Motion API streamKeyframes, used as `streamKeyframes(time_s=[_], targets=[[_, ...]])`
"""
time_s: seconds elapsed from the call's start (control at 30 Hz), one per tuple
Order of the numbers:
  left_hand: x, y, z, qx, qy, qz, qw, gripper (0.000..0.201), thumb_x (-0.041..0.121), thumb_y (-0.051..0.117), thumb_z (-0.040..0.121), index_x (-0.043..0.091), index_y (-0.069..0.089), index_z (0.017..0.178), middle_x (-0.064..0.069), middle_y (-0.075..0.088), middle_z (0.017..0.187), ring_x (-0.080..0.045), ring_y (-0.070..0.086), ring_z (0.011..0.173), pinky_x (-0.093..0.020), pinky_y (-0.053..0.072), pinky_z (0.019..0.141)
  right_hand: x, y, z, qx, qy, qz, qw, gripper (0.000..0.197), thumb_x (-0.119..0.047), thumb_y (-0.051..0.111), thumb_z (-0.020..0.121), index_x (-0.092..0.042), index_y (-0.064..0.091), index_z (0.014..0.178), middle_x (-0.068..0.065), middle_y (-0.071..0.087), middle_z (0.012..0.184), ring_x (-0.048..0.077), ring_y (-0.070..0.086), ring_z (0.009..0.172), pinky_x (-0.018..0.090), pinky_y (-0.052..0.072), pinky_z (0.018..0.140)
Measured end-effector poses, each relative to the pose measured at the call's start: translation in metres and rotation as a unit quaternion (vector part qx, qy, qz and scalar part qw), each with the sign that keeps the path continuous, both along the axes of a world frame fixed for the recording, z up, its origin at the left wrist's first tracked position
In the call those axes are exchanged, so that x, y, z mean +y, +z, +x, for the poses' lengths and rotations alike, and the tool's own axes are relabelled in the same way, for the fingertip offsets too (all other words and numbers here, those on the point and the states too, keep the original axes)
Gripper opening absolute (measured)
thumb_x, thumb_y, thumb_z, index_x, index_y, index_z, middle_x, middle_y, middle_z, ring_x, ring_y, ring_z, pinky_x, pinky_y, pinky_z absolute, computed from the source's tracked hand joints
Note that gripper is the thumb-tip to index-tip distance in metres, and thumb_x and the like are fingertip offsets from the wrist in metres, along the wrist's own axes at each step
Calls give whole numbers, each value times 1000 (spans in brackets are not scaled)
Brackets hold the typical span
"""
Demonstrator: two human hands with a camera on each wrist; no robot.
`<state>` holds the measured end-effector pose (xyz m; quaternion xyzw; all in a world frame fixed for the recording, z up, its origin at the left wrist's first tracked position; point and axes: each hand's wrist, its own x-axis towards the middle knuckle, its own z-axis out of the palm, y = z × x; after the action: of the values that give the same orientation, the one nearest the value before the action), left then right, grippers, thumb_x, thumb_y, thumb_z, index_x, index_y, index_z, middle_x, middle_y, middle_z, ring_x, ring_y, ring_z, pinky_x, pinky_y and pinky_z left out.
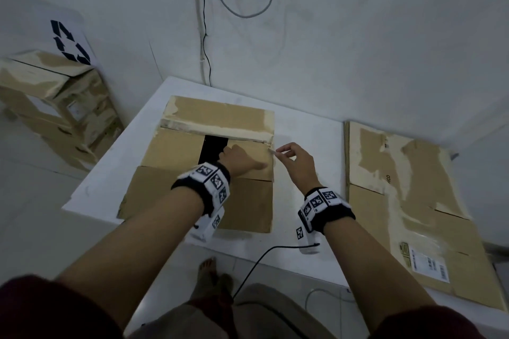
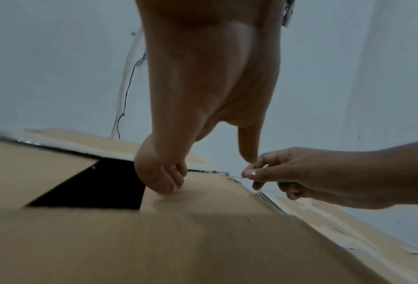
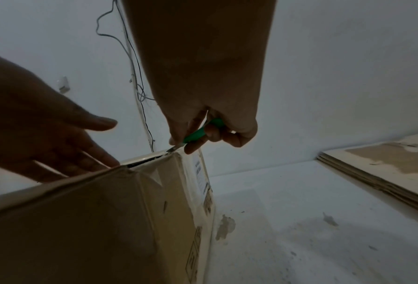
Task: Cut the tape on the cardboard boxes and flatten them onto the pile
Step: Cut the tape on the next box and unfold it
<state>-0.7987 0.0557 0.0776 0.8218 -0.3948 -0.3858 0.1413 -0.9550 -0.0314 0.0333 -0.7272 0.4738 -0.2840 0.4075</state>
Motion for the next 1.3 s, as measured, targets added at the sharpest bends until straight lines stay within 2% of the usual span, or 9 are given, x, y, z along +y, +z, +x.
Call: streamKeyframes(time_s=[0.1, 0.23, 0.33, 0.4, 0.63, 0.87, 1.03, 1.17, 1.3], targets=[[-25, 3, 10, 163, 85, -85, 979, 63, 37, 60, 91, -4, 44, 136, -22, 46, 140, -35, 49, 123, -40, 42, 103, -1, 2, 2, 0, -6, 4, 1000, 22, -35, 73, 86, -14, 69, 92, -1, 66, 84, 4, 57, 77, 7, 38, 64], [-41, 0, 10, 399, 271, -162, 861, 38, 22, 57, 91, 3, 56, 124, -5, 50, 79, -15, 44, 65, -23, 41, 60, -4, 0, 4, 8, -10, -1, 1000, 21, -33, 74, 85, -14, 69, 91, -4, 63, 78, 3, 56, 74, 12, 39, 65], [-46, -5, 7, 519, 349, -186, 758, 15, 14, 52, 94, 5, 52, 106, -9, 51, 94, -19, 54, 92, -24, 47, 84, -7, -3, 7, 15, -14, -23, 1000, 15, -30, 74, 86, -16, 68, 90, -11, 61, 77, 2, 57, 75, 13, 40, 65], [-46, -7, 5, 549, 339, -202, 736, 21, 13, 46, 98, 4, 49, 117, -15, 49, 123, -24, 47, 123, -29, 38, 108, -10, -6, 10, 10, -15, -42, 999, 14, -29, 74, 86, -16, 68, 89, -14, 63, 80, 0, 57, 79, 9, 40, 66], [-54, -16, 10, 549, 353, -217, 726, 39, 13, 48, 98, 2, 42, 135, -19, 47, 137, -26, 44, 131, -30, 37, 110, -20, -19, 22, -17, -21, -61, 998, 15, -25, 70, 91, -14, 63, 84, -6, 67, 85, 8, 61, 85, 31, 54, 80], [-64, -19, 15, 519, 388, -181, 740, 21, 6, 38, 102, 2, 52, 87, -8, 55, 82, -13, 54, 73, -18, 51, 63, -27, -25, 27, -8, -19, -69, 997, 12, -22, 67, 91, -17, 62, 82, -4, 66, 86, 13, 62, 88, 40, 54, 83], [-67, -24, 22, 482, 356, -173, 782, 29, -9, 36, 96, 0, 56, 76, -3, 64, 53, -13, 54, 68, -15, 50, 55, -29, -26, 36, -17, -21, -76, 997, 11, -21, 66, 92, -16, 62, 84, -5, 66, 88, 11, 62, 89, 40, 53, 84], [-68, -30, 29, 481, 332, -179, 791, 30, -8, 34, 97, -11, 52, 121, -4, 56, 79, -9, 54, 73, -22, 48, 72, -33, -24, 47, -30, -14, -67, 997, 11, -20, 66, 92, -13, 63, 85, -4, 68, 90, 11, 62, 91, 40, 53, 85], [-66, -37, 41, 490, 336, -201, 779, 29, -10, 32, 97, -3, 57, 83, -8, 56, 81, -12, 55, 74, -14, 51, 63, -37, -22, 58, -43, -5, -45, 998, 10, -18, 67, 91, -11, 64, 85, -1, 69, 89, 13, 63, 91, 37, 54, 85]])
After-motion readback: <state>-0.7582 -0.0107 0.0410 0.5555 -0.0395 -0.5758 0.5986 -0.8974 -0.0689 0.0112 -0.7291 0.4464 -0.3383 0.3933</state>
